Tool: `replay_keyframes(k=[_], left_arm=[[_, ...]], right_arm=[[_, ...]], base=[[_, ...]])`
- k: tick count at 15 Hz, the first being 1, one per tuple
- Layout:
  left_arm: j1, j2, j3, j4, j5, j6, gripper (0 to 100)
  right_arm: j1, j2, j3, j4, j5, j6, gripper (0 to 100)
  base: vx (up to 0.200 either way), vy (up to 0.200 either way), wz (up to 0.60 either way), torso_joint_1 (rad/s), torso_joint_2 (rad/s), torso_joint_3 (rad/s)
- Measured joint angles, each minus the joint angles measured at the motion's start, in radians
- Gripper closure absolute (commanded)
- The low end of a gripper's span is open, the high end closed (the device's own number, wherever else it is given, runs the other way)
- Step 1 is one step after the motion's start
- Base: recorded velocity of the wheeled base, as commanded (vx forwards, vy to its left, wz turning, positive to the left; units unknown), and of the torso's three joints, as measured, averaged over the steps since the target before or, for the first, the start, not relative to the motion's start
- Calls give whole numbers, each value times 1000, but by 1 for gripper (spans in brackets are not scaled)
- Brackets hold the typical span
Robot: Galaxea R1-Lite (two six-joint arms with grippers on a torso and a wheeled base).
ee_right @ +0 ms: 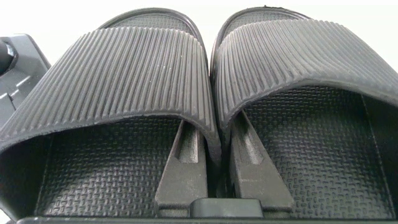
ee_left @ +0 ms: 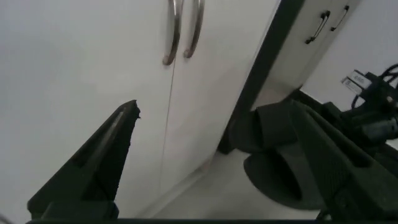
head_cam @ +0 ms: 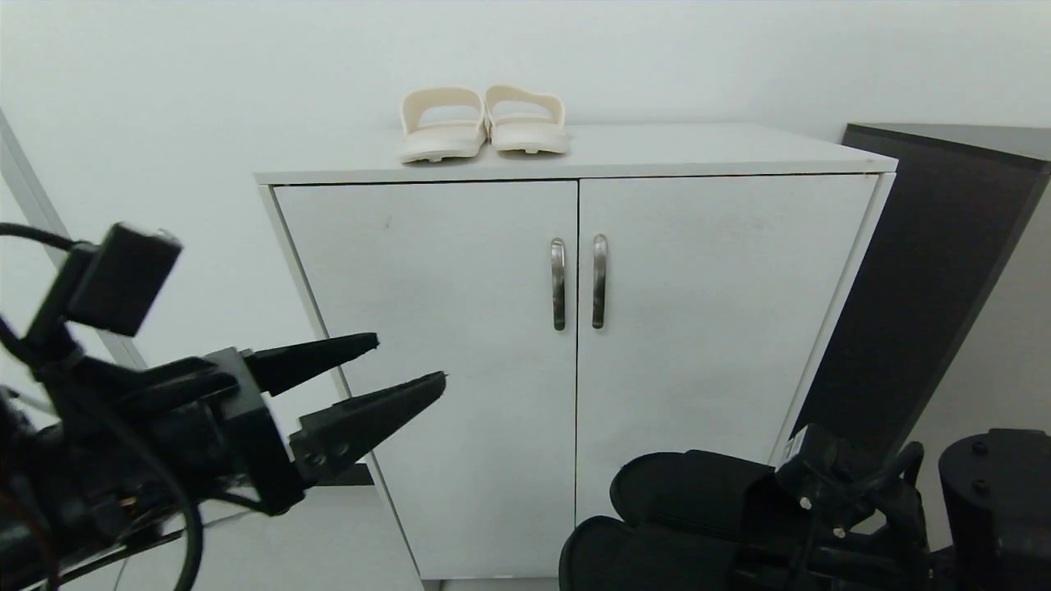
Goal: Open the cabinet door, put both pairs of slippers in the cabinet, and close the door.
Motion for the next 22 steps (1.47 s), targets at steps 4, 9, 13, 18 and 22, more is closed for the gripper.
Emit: replay_keyframes(k=[4, 9, 13, 18, 22], left_arm=[[-87, 161, -157, -6, -1, -26, 0], [-118, 363, -388, -1, -68, -55, 0], [-136, 490, -517, 17, -147, -130, 0], [-136, 567, -579, 27, -209, -183, 0], [-123, 604, -597, 26, -168, -181, 0]], right_arm=[[0, 2, 0, 0, 2, -1, 100], [0, 29, 1, -25, 2, 1, 100], [2, 33, 4, -26, 2, 0, 100], [4, 34, 4, -26, 3, 0, 100], [7, 34, 4, -26, 3, 0, 100]], base=[[0, 0, 0, 0, 0, 0], [0, 0, 0, 0, 0, 0], [0, 0, 0, 0, 0, 0], [0, 0, 0, 0, 0, 0], [0, 0, 0, 0, 0, 0]])
